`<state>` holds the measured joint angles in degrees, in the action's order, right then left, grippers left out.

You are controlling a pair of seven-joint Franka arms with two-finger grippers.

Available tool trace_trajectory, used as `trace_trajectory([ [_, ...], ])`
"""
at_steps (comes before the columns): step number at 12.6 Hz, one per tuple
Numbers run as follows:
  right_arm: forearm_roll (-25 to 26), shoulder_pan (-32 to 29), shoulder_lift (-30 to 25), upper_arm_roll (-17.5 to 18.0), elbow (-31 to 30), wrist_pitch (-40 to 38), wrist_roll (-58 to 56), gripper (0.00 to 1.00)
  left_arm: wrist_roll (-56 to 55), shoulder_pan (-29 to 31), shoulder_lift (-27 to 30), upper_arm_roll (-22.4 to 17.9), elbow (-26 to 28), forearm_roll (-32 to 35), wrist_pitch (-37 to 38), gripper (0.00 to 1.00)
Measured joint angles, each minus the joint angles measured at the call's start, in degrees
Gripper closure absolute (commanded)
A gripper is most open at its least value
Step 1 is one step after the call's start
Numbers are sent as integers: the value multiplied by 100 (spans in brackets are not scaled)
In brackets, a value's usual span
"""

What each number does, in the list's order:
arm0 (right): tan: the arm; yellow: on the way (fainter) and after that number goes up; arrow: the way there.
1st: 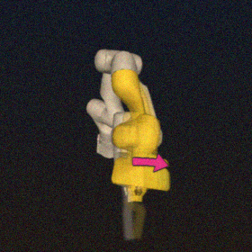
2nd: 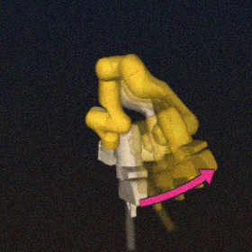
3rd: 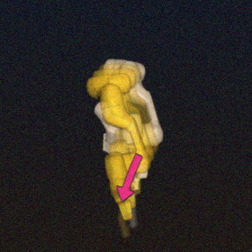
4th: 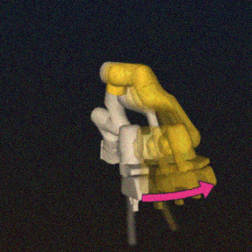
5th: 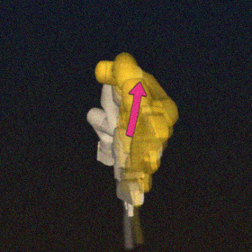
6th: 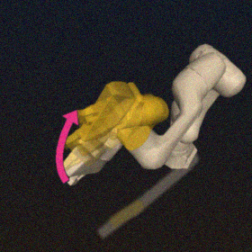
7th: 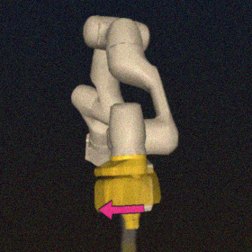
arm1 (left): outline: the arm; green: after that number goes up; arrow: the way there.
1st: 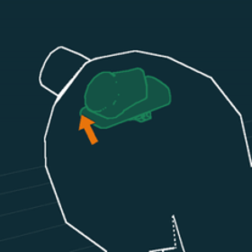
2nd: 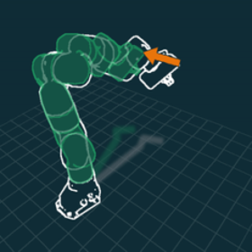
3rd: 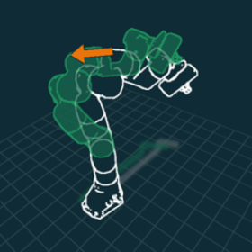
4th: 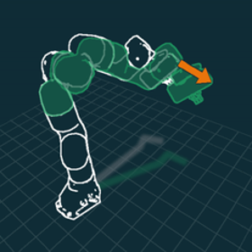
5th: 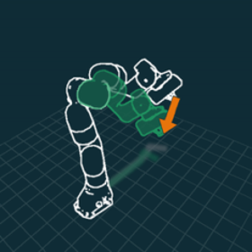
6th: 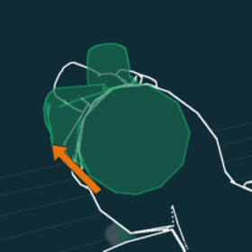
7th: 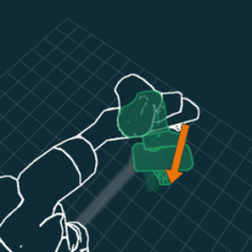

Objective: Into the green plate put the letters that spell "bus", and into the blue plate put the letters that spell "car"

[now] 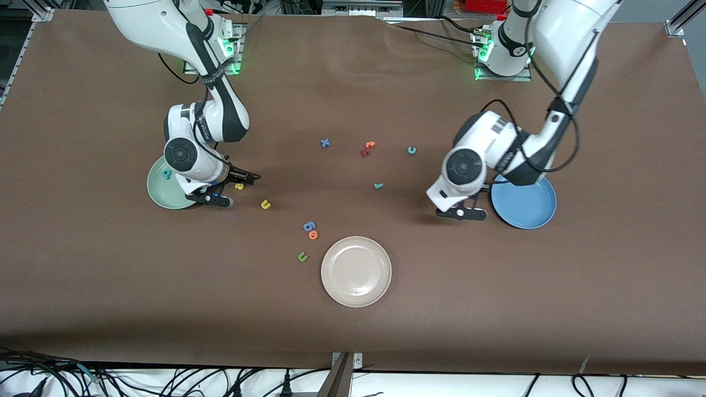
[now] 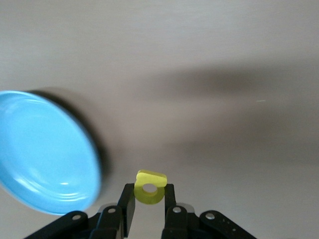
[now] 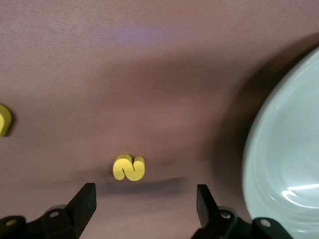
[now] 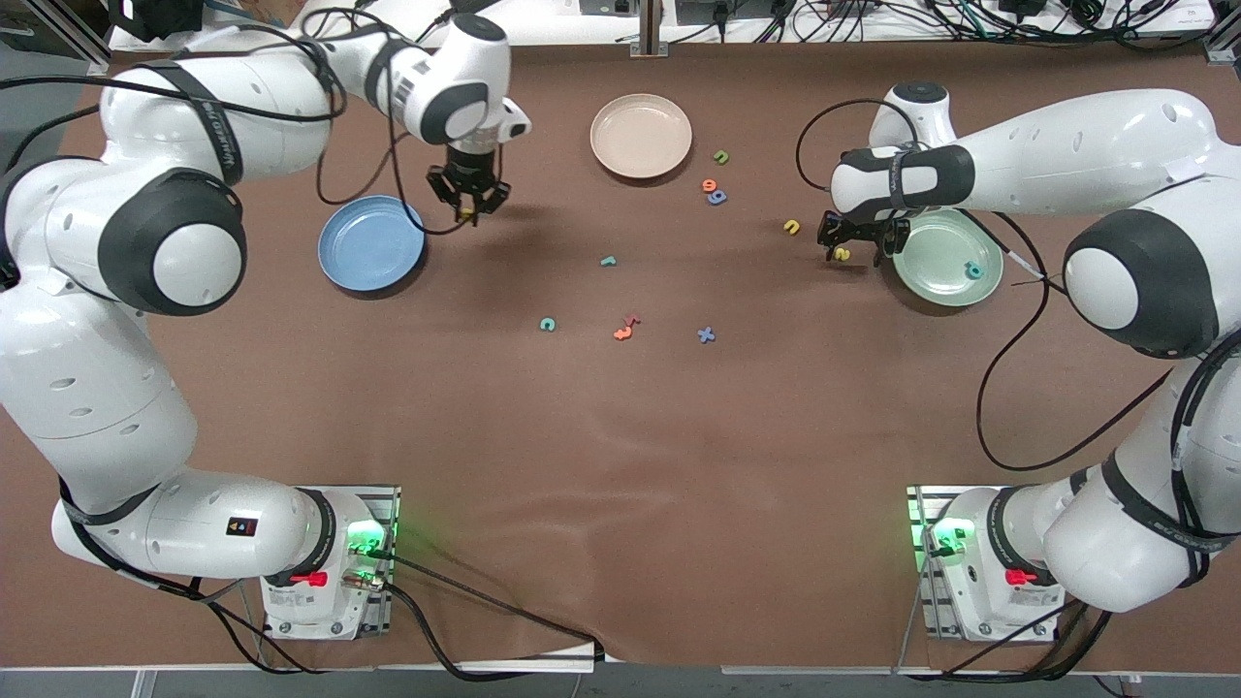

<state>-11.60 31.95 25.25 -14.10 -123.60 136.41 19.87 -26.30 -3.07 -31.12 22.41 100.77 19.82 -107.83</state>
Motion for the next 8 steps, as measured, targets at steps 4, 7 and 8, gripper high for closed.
trace_trajectory([
  [4,0,0,43,53,-4,262,-31,13,1419,912,-19,-11,-13,-1,282,75],
  [7,0,0,88,55,-11,376,-183,21,1937,1225,-30,-13,11,0,363,75],
  [8,0,0,103,56,-28,438,-234,33,2058,1293,-38,-14,24,0,371,70],
])
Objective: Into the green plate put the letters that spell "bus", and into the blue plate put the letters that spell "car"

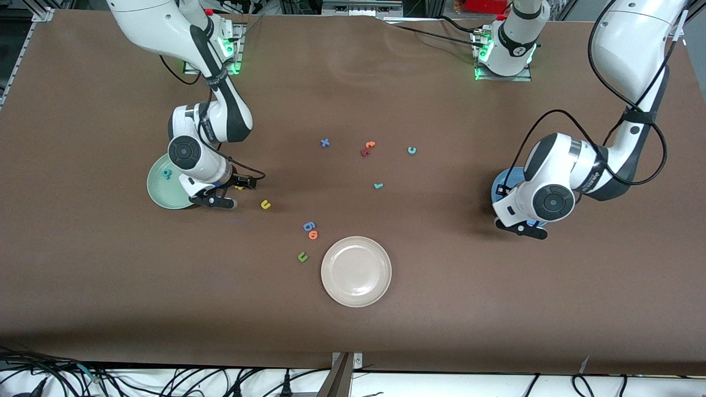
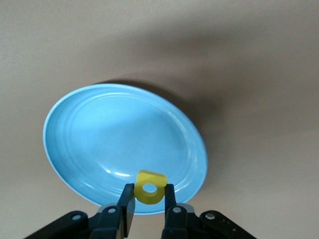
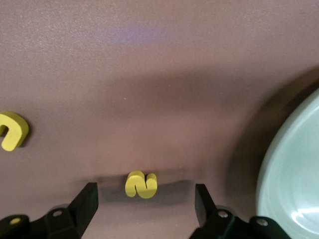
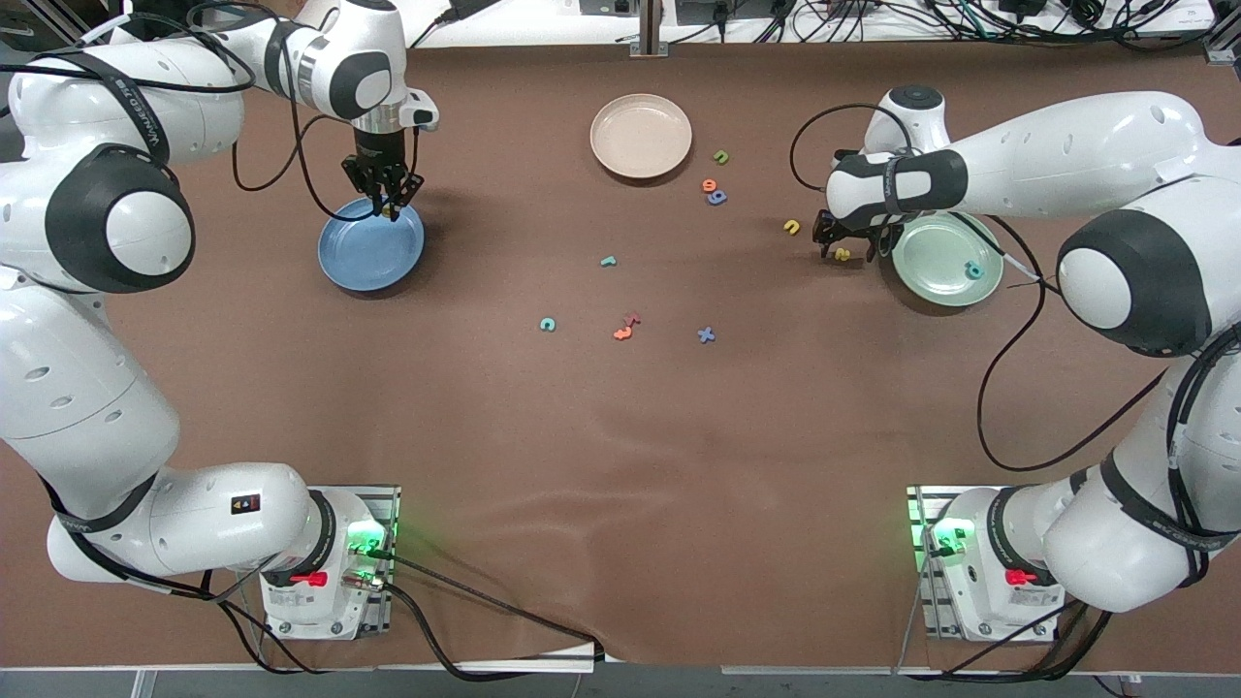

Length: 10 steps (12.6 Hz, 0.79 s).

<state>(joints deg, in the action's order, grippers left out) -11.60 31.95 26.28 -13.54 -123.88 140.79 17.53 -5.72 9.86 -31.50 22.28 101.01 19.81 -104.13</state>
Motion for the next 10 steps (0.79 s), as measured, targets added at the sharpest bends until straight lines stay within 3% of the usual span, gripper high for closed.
trace_trajectory([
  [1,0,0,16,3,-27,60,-16,43,100,51,-11,0,14,1,5,47],
  [2,0,0,27,5,-54,93,-28,51,194,84,-25,-1,24,2,5,11],
  [3,0,0,20,14,-56,123,-33,62,288,95,-38,-2,29,3,6,1],
  [5,0,-2,-21,19,-55,128,-33,82,388,94,-54,0,37,4,10,1],
  [7,0,-4,-44,19,-59,127,-34,95,396,94,-55,5,37,4,11,1],
  [10,-1,-5,-46,19,-57,123,-33,95,91,71,-55,79,41,-275,-68,1],
])
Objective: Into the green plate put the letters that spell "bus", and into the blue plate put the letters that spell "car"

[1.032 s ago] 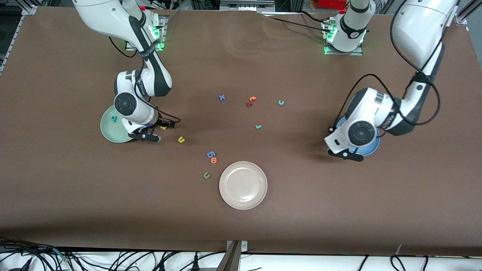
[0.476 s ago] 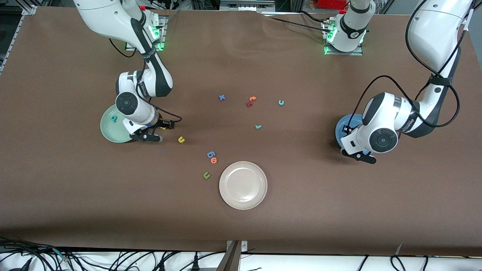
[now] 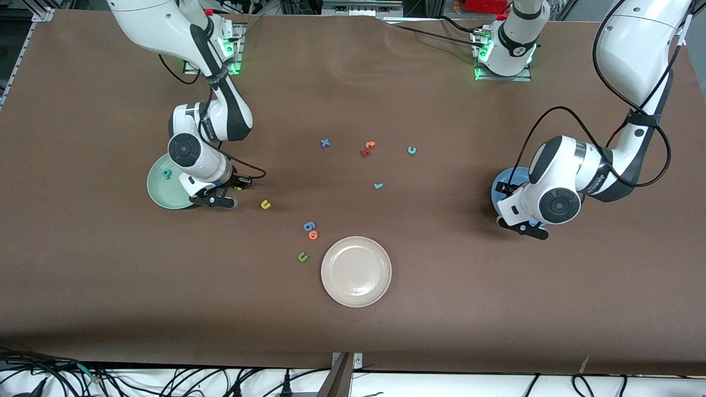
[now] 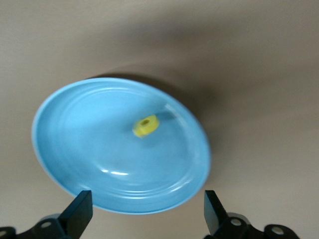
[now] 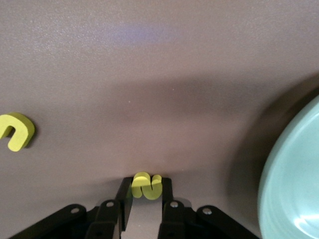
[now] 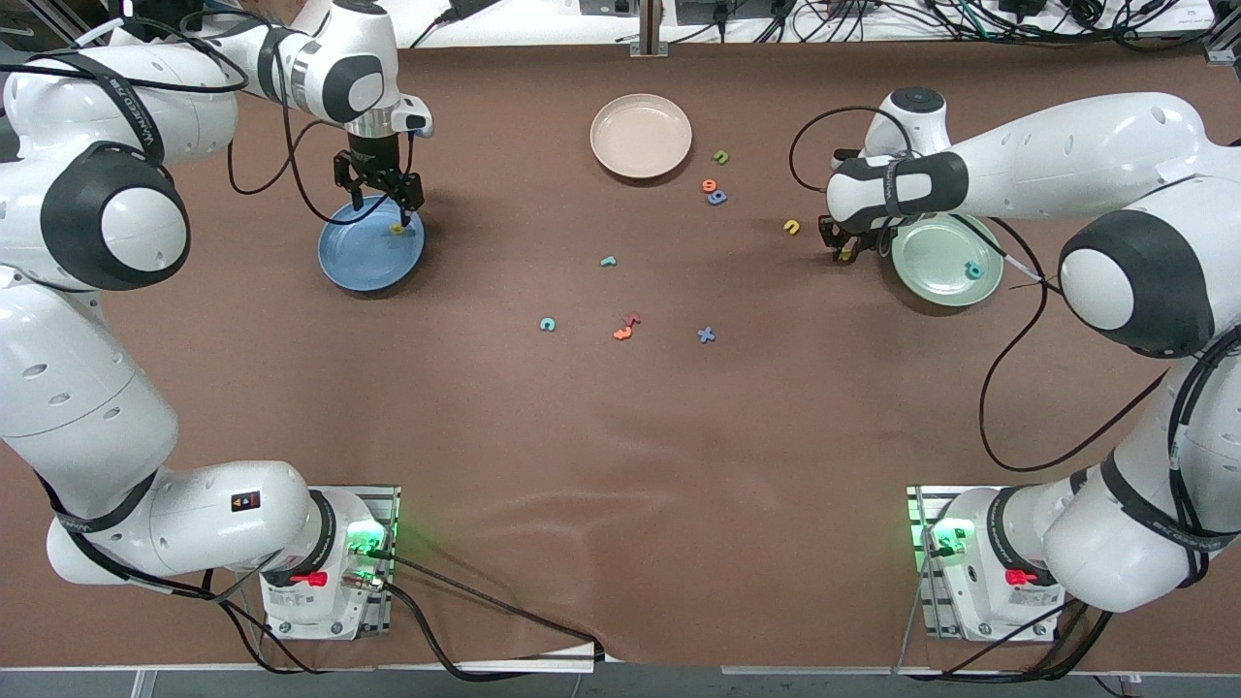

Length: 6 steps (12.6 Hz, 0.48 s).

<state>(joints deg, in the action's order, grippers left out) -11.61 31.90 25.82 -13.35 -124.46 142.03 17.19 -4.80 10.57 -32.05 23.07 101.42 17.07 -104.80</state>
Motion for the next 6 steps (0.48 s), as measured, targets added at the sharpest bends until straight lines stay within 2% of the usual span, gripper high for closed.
trace_trajectory([
  [3,-3,0,-101,-44,122,-301,10,95,-732,-24,8,395,252,-238,-472,1],
  [6,-3,-14,-608,-546,294,-1190,-10,95,-1660,-39,80,863,937,-242,-1460,1],
])
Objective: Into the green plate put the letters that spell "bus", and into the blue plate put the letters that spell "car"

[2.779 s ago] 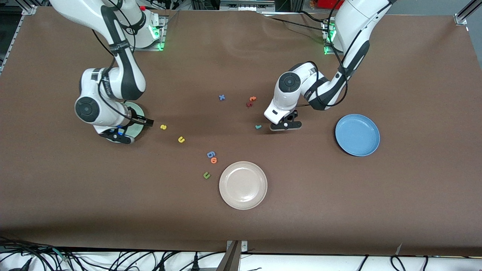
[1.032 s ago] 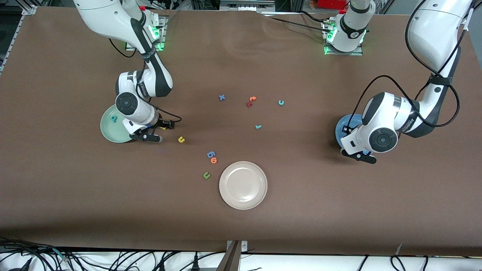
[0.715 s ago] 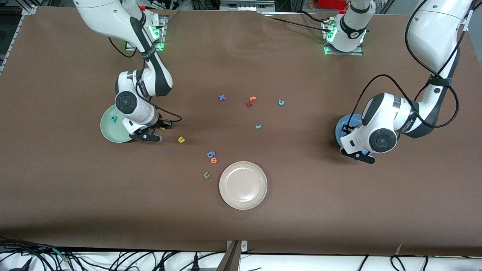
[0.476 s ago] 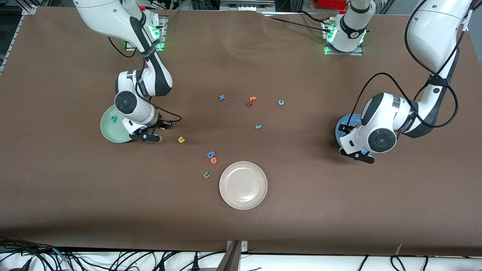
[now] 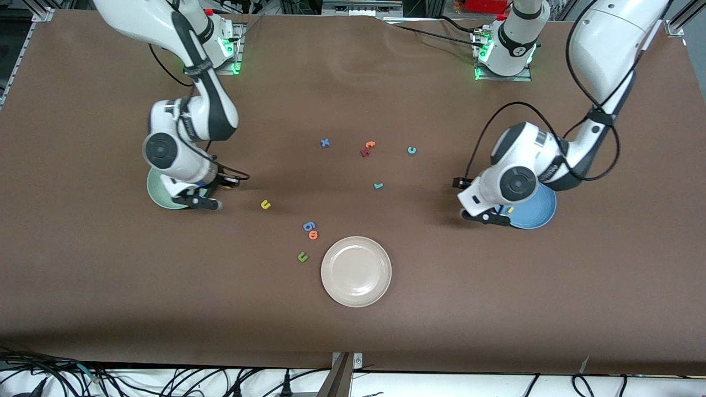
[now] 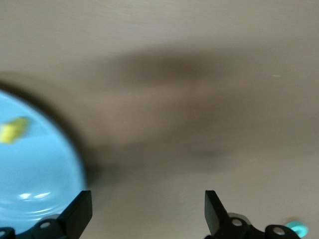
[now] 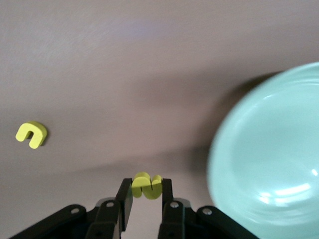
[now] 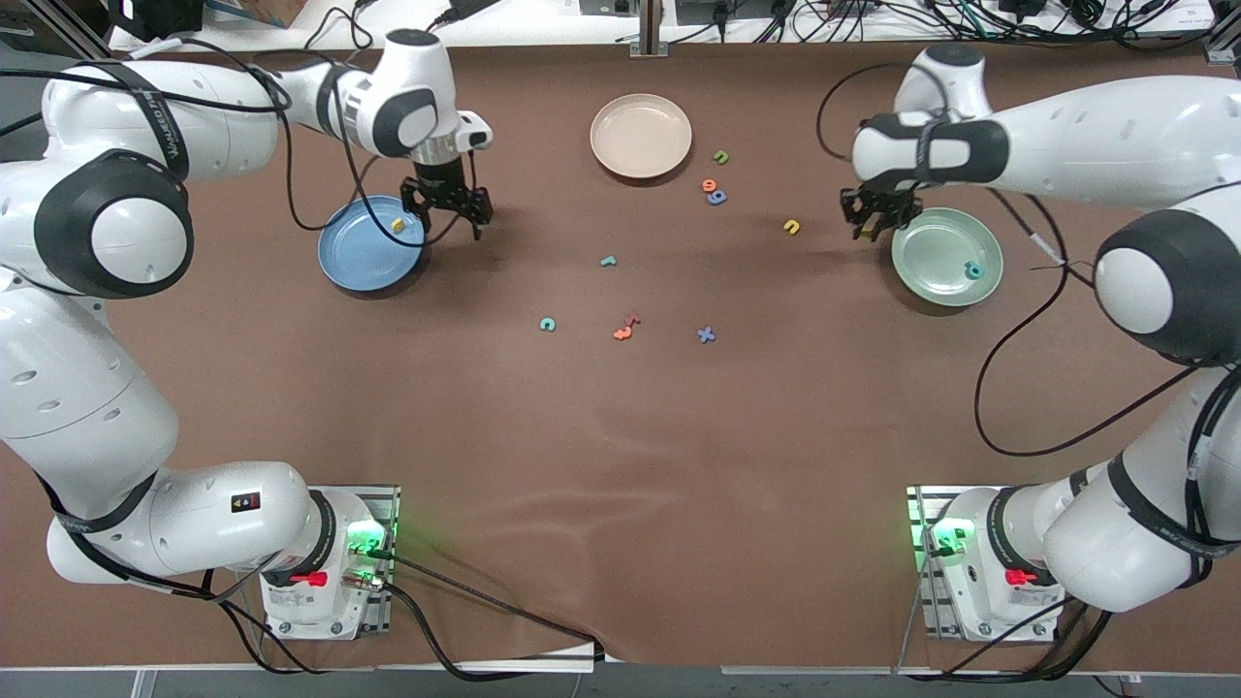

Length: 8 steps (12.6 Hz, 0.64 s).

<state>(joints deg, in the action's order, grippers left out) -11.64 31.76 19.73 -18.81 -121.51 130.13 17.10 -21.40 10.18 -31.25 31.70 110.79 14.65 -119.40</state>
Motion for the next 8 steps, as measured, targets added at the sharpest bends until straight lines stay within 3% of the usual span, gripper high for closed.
trace_trajectory([
  [2,0,-19,-266,-474,1,-584,-174,95,-443,-3,143,241,635,0,-808,1],
  [4,0,-49,-287,-898,-56,-876,-551,95,-906,-3,262,566,970,0,-1091,1],
  [8,0,-168,88,-1181,-296,-793,-1152,95,-1584,-49,481,1125,1562,1,-2010,1],
])
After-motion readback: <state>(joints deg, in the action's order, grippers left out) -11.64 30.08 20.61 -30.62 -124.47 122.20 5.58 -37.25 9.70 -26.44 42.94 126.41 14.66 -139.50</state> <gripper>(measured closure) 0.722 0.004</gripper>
